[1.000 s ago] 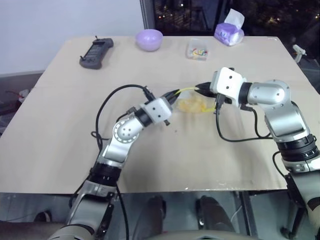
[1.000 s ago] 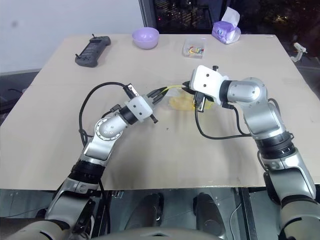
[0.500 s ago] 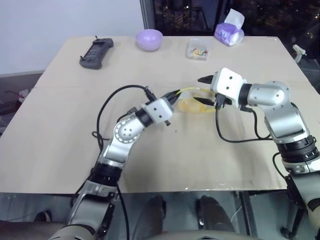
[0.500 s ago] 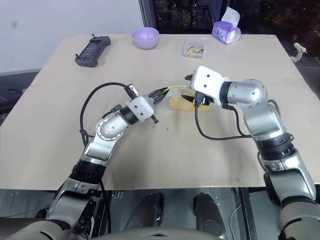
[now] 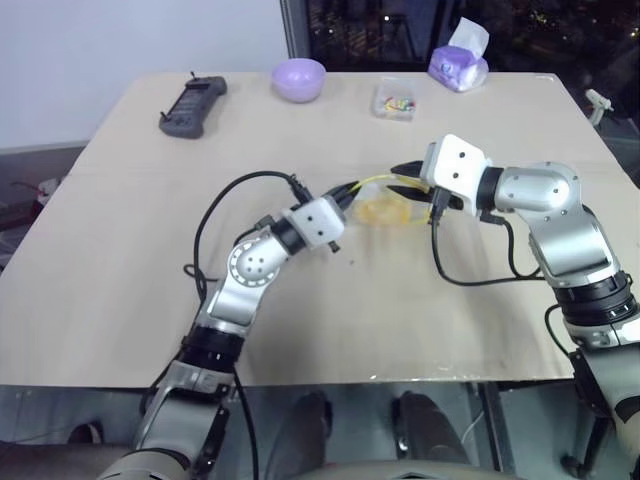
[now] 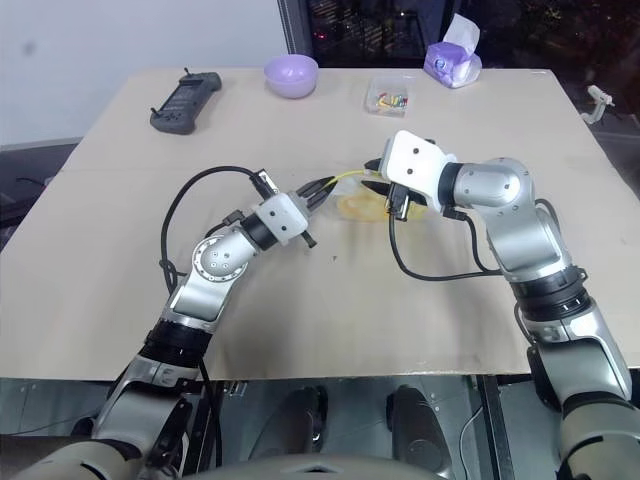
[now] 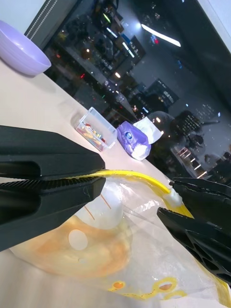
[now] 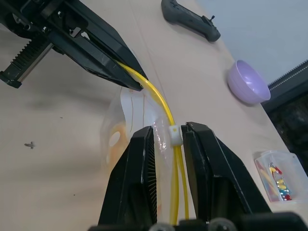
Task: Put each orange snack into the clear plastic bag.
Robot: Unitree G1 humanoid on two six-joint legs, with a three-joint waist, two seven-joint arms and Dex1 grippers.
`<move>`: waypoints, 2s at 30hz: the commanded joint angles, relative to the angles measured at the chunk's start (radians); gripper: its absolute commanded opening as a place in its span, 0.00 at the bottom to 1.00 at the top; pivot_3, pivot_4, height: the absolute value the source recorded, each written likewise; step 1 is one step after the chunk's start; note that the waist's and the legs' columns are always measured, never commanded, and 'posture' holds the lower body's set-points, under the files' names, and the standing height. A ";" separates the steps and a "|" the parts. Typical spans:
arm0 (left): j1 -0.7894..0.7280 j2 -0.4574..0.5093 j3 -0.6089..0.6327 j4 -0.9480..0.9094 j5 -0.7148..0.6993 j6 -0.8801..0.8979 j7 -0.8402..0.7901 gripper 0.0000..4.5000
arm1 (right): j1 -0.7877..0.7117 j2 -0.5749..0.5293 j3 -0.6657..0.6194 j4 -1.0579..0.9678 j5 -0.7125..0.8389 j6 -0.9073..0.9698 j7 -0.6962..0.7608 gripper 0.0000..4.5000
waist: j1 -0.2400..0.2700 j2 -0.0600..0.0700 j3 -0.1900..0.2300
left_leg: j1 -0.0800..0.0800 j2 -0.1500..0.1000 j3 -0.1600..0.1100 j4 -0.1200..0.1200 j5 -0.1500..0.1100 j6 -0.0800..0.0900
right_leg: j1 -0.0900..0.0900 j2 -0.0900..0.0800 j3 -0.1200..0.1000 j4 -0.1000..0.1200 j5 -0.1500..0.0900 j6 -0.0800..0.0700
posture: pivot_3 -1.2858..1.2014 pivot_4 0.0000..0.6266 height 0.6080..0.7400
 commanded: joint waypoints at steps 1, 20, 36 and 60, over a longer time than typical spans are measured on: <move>-0.007 0.000 -0.001 -0.023 0.002 -0.010 0.007 0.00 | -0.017 -0.003 -0.018 -0.032 0.008 -0.005 -0.009 0.23 | 0.000 0.000 0.000 | 0.000 0.000 0.000 0.000 0.000 0.000 | 0.000 0.000 0.000 0.000 0.000 0.000 | 0.52 0.24 1.00; 0.008 0.008 -0.006 -0.032 0.025 -0.035 0.008 0.00 | -0.022 0.003 -0.007 -0.012 -0.001 -0.012 -0.011 0.01 | 0.000 0.000 0.000 | 0.000 0.000 0.000 0.000 0.000 0.000 | 0.000 0.000 0.000 0.000 0.000 0.000 | 0.52 0.24 1.00; -0.001 0.031 0.037 0.008 0.101 -0.008 0.102 0.00 | -0.008 -0.025 -0.011 -0.001 -0.025 -0.002 -0.012 0.01 | 0.000 0.000 0.000 | 0.000 0.000 0.000 0.000 0.000 0.000 | 0.000 0.000 0.000 0.000 0.000 0.000 | 0.52 0.24 1.00; -0.043 0.073 0.048 0.114 0.124 0.016 0.229 0.00 | 0.078 -0.225 -0.119 -0.025 0.031 0.061 -0.019 0.01 | 0.000 0.000 0.000 | 0.000 0.000 0.000 0.000 0.000 0.000 | 0.000 0.000 0.000 0.000 0.000 0.000 | 0.52 0.24 1.00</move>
